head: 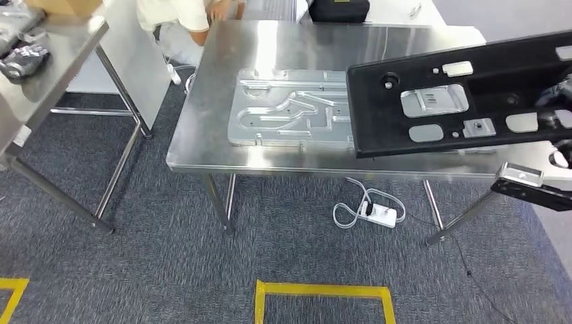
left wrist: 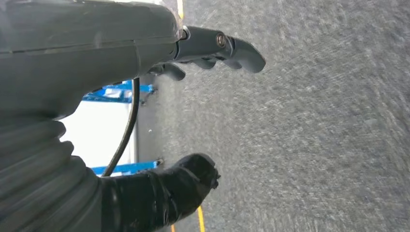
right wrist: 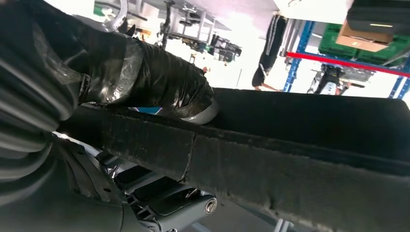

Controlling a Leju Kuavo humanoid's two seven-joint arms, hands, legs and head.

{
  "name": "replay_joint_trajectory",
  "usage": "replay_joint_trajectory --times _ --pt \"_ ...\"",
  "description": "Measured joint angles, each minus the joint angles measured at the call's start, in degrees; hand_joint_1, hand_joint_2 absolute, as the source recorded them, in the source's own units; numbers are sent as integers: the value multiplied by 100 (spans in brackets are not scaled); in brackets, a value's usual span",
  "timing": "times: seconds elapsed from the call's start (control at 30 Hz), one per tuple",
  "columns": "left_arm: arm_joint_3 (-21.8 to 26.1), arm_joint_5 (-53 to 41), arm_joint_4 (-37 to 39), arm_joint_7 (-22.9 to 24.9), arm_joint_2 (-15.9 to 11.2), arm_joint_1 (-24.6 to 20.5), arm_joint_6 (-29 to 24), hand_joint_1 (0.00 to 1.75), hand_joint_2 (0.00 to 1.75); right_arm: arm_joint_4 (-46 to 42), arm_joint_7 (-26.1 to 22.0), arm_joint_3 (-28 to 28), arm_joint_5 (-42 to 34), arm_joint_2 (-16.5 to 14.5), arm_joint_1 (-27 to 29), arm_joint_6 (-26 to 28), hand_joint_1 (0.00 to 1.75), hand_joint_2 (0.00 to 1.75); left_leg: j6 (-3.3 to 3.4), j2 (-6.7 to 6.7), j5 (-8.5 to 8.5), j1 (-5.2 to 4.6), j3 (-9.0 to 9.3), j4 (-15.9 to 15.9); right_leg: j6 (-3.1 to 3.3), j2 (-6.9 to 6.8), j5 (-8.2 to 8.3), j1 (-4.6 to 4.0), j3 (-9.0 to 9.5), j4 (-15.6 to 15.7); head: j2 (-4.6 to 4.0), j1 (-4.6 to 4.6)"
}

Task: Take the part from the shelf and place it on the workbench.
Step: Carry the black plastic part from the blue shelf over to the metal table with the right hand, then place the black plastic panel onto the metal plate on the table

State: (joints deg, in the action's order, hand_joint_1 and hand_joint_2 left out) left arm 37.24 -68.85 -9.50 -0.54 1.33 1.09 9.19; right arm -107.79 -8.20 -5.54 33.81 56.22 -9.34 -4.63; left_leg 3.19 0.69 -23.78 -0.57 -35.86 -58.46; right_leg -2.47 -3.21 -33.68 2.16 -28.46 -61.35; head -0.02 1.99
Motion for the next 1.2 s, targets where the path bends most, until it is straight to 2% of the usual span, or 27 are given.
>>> replay_joint_trajectory --times 0.03,0.07,0.1,0.13,0.17,0.2,0.23,0.27,0.3,0.4,0.47,0.5,0.53,0.6,0.63,0.67,0.7,0.77,0.8,0.83,0.93,1.0,1.03,1.1,1.13,1.17,1.2 --pt "1 0 -1 3 0 -4 1 0 175 45 11 -38 -4 12 17 -23 175 175 28 -15 -20 6 56 37 0 138 -123 2 -179 -325 0 -5" --pt "2 -2 -1 8 -1 -18 1 0 175 102 17 -66 6 15 42 -38 175 175 55 -28 -53 3 102 51 -2 229 -247 -6 -440 -721 0 -7" --pt "4 -3 -1 14 -1 -30 2 0 175 166 25 -77 29 9 81 -49 175 175 73 -51 -90 -1 143 50 -7 270 -311 -14 -703 -1068 0 -6" --pt "5 -5 -1 19 -2 -39 2 0 175 231 31 -80 61 2 126 -54 175 175 83 -78 -136 -9 191 43 -7 287 -269 -20 -913 -1272 0 -7" --pt "7 -5 -1 24 -2 -46 3 0 175 292 34 -80 89 -4 167 -53 175 175 84 -105 -185 -20 249 34 3 292 -97 -24 -1021 -1257 0 -6" --pt "8 -4 -1 28 -2 -46 4 0 175 338 34 -81 108 -8 191 -50 175 175 80 -130 -236 -31 315 23 24 294 181 -29 -1013 -1020 0 -6" --pt "9 -4 -1 31 -2 -44 4 0 175 372 34 -81 116 -9 201 -47 175 175 72 -148 -293 -42 386 14 57 299 486 -41 -934 -656 0 -7" --pt "10 -4 -1 34 -2 -42 5 0 175 400 34 -81 116 -12 205 -45 175 175 60 -163 -344 -58 443 6 92 306 710 -63 -839 -337 -1 -7" --pt "11 -4 -1 36 -1 -42 7 0 175 420 34 -83 116 -13 208 -43 175 175 44 -176 -383 -68 473 -3 126 312 816 -85 -740 -74 -1 -8" --pt "11 -6 -4 39 -4 -59 9 0 175 462 50 -89 136 -7 226 -41 175 175 -25 -192 -437 -72 471 12 195 317 750 -122 -624 157 0 -13" --pt "11 -5 -14 41 -11 -62 9 0 175 488 88 -91 200 -9 237 -44 175 175 -94 -178 -498 -73 482 -22 234 313 742 -78 -543 239 0 -15" --pt "11 -5 -19 44 -14 -65 9 0 175 511 113 -91 251 -19 240 -43 175 175 -136 -167 -572 -69 421 -175 255 307 737 -51 -480 291 0 -12" --pt "11 -5 -24 49 -14 -65 10 0 175 548 138 -91 310 -34 243 -39 175 175 -178 -155 -679 -46 274 -454 273 297 723 -36 -420 324 0 -10" --pt "11 -5 -27 60 -14 -69 10 0 175 665 187 -86 435 -89 254 -22 175 175 -252 -133 -897 8 -217 -1231 292 282 664 -30 -339 341 0 -8" --pt "11 -5 -28 65 -15 -68 10 0 175 737 203 -82 488 -124 266 -6 175 175 -278 -123 -912 31 -439 -1509 289 278 626 -26 -300 340 0 -9" --pt "11 -4 -29 69 -15 -61 11 0 175 811 212 -78 527 -162 280 15 175 175 -297 -114 -817 48 -570 -1594 281 277 584 -20 -253 339 0 -9" --pt "11 -4 -29 73 -15 -54 13 0 175 884 214 -76 560 -202 292 47 175 175 -307 -107 -602 62 -581 -1444 269 277 536 -11 -192 337 0 -9" --pt "13 -4 -29 84 -16 -40 17 0 175 1026 208 -76 611 -285 302 134 175 175 -294 -99 -69 68 -355 -741 227 279 425 0 -60 339 0 -10" --pt "15 -5 -29 91 -18 -40 19 0 175 1101 200 -76 644 -328 294 180 175 175 -274 -96 90 56 -217 -413 195 282 374 -7 -16 336 0 -9" --pt "16 -6 -30 99 -20 -47 21 0 175 1172 194 -76 680 -369 287 215 175 175 -245 -94 127 41 -116 -197 161 283 336 -13 1 335 0 -8" --pt "21 -6 -33 117 -22 -71 33 0 175 1373 175 -60 821 -495 271 262 175 175 -151 -102 -5 28 -15 -22 65 279 281 -12 23 374 0 -6" --pt "28 -6 -36 125 -21 -69 45 0 175 1496 168 -26 930 -585 235 299 175 175 -85 -110 -26 49 77 67 23 281 190 4 -7 229 0 -11" --pt "34 -5 -38 128 -20 -71 51 0 175 1562 173 1 990 -641 202 331 175 175 -52 -112 -39 58 128 105 15 288 86 7 -134 -20 0 -14" --pt "46 -4 -38 133 -20 -80 59 0 175 1714 192 81 1127 -787 132 416 175 175 0 -113 -92 45 187 116 7 301 -152 -3 -616 -778 0 -17" --pt "54 -3 -38 137 -20 -86 63 0 175 1801 204 137 1200 -878 107 460 175 175 14 -117 -125 40 218 112 0 305 -196 -6 -863 -1098 0 -17" --pt "62 -2 -38 140 -21 -90 64 0 175 1889 212 199 1268 -972 87 500 175 175 17 -123 -165 34 260 104 -3 306 -129 -6 -1028 -1242 0 -17" --pt "74 0 -38 145 -21 -93 68 0 175 1970 217 263 1328 -1062 66 538 175 175 10 -130 -210 30 309 89 -1 305 54 -2 -1084 -1167 0 -17"
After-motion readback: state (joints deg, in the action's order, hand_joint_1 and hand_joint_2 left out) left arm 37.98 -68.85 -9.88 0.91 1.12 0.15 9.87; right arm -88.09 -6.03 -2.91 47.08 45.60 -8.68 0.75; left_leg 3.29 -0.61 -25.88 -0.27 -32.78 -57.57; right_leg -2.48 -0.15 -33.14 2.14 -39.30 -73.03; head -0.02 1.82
